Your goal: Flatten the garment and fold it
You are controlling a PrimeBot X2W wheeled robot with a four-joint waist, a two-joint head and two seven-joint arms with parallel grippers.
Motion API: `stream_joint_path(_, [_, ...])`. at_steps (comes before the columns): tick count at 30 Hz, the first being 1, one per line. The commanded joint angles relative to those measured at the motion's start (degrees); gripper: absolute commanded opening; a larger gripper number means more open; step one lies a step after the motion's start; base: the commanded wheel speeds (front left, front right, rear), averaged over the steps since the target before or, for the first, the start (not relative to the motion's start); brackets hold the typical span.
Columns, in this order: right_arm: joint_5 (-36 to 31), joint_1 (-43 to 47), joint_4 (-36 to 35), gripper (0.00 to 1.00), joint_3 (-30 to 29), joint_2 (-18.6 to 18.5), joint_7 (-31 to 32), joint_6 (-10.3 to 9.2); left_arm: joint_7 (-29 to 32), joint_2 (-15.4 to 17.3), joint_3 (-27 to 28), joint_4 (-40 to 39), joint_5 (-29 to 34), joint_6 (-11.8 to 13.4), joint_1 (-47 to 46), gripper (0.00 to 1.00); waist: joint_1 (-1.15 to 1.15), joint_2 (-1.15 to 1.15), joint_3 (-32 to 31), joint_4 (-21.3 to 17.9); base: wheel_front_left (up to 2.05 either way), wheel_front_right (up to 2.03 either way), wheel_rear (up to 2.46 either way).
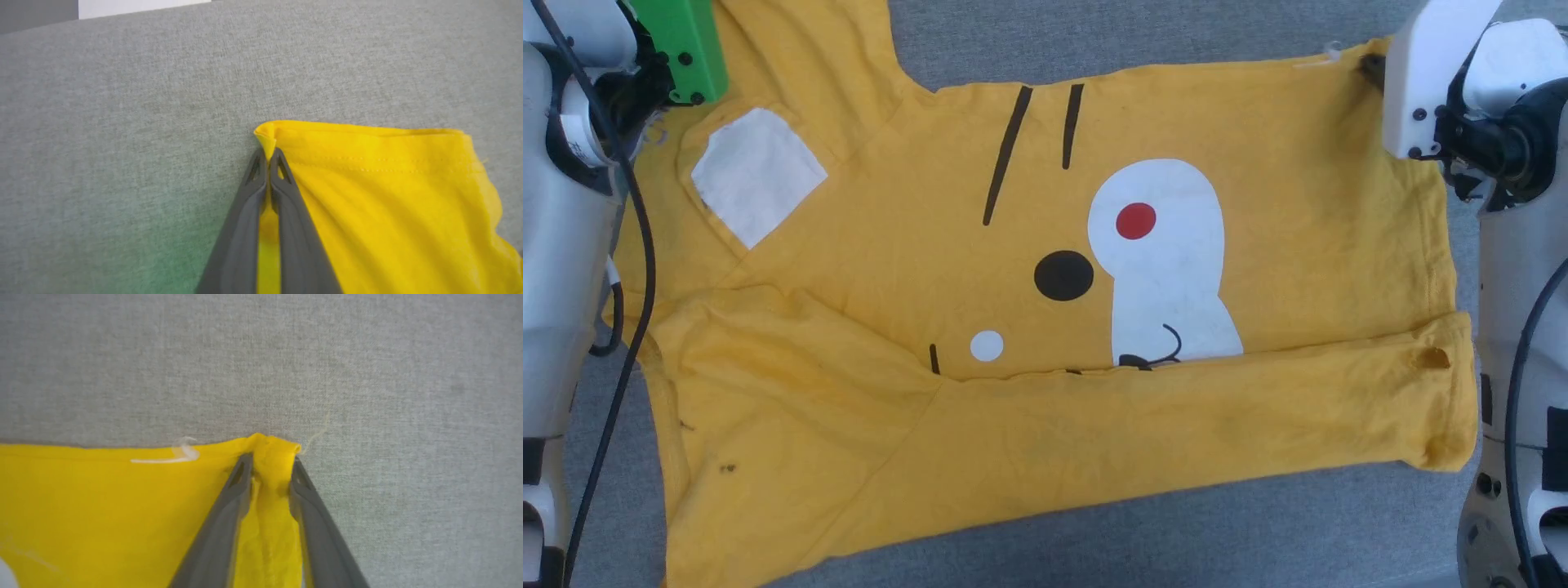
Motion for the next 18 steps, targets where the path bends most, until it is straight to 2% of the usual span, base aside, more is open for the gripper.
stream_joint_path(1, [-0.5,1.7,0.1,0.0,0.3,0.1,-0.3,-0.09,-1.0,0.3,-0.5,1.1,0.6,-0.3,0.8,0.0,0.0,0.0,0.0,0.1,0.0,0.0,0.0])
stream_joint_path(5, [-0.1,2.8,-2.1,0.0,0.7,-0.5,-8.0,-0.09,-10.0,0.5,0.0,0.4,2.4,-2.2,0.6,0.0,0.0,0.0,-0.7,0.4,0.0,0.0,0.0])
stream_joint_path(9, [1.0,5.6,-1.8,0.0,1.5,-1.8,-18.3,-0.09,-22.7,0.0,1.3,0.3,3.7,-3.7,3.0,0.0,0.0,0.0,-3.2,1.2,0.0,0.0,0.0])
stream_joint_path(12, [2.7,9.2,-1.4,0.0,2.9,-3.0,-25.4,-0.09,-31.5,-1.1,2.3,-0.1,3.7,-4.4,6.9,0.0,0.0,0.0,-6.3,2.1,0.0,0.0,0.0])
stream_joint_path(18, [7.0,17.4,-2.6,0.0,6.0,-5.6,-37.8,-0.09,-43.1,-2.7,3.7,-4.4,2.1,-4.7,18.9,0.0,0.0,0.0,-13.6,3.9,0.0,0.0,0.0])
